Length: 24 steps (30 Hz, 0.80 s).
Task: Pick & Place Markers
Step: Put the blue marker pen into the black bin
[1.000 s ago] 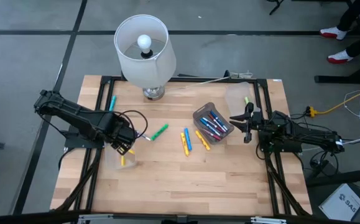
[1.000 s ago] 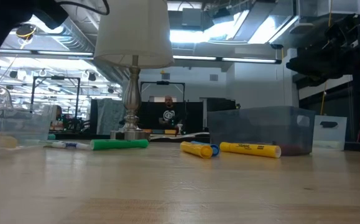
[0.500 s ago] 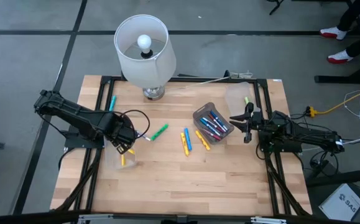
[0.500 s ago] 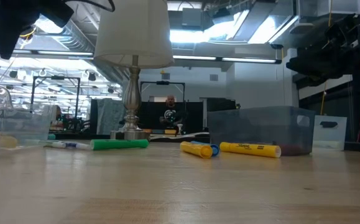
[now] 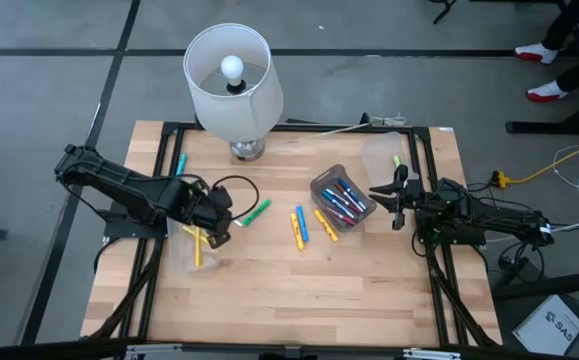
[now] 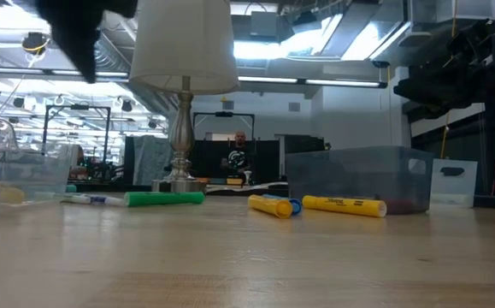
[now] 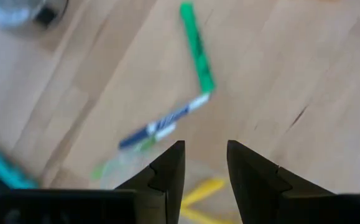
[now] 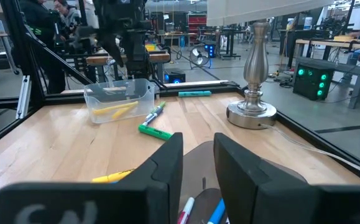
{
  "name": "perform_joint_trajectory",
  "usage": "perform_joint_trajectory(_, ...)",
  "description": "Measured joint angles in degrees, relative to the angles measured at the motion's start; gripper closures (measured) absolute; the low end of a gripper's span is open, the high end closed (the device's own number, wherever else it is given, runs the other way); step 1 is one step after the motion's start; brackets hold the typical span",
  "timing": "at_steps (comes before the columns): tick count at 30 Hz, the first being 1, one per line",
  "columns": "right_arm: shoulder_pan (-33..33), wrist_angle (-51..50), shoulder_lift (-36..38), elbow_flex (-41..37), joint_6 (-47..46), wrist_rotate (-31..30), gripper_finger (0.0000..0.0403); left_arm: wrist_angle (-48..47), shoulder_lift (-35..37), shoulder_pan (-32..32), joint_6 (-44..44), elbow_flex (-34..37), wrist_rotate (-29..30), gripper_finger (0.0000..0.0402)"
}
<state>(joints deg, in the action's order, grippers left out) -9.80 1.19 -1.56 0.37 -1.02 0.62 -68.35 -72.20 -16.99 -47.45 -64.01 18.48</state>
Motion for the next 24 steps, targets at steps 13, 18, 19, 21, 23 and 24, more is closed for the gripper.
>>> perform_joint_trajectory(13,0.0,0.0,0.0,0.0,0.0,0.0,0.0312,16.3,0.0,5.0,15.1,0.0,7.5,0.0288)
perform_joint_trajectory(18,0.0,0.0,0.0,0.0,0.0,0.0,0.0312,22.4,0.0,6.9,20.6,0.0,7.6,0.0288)
perform_joint_trajectory(19,0.0,0.0,0.0,0.0,0.0,0.0,0.0312,23.7,0.0,7.2,21.6,0.0,7.6,0.0288)
perform_joint_trajectory(21,0.0,0.0,0.0,0.0,0.0,0.0,0.0312,26.0,0.0,7.8,23.3,0.0,7.6,0.0288)
perform_joint_trajectory(23,0.0,0.0,0.0,0.0,0.0,0.0,0.0312,28.0,0.0,8.2,25.2,0.0,7.6,0.0288)
perform_joint_trajectory(24,0.0,0.0,0.0,0.0,0.0,0.0,0.0312,28.9,0.0,8.5,26.0,0.0,7.7,0.0288)
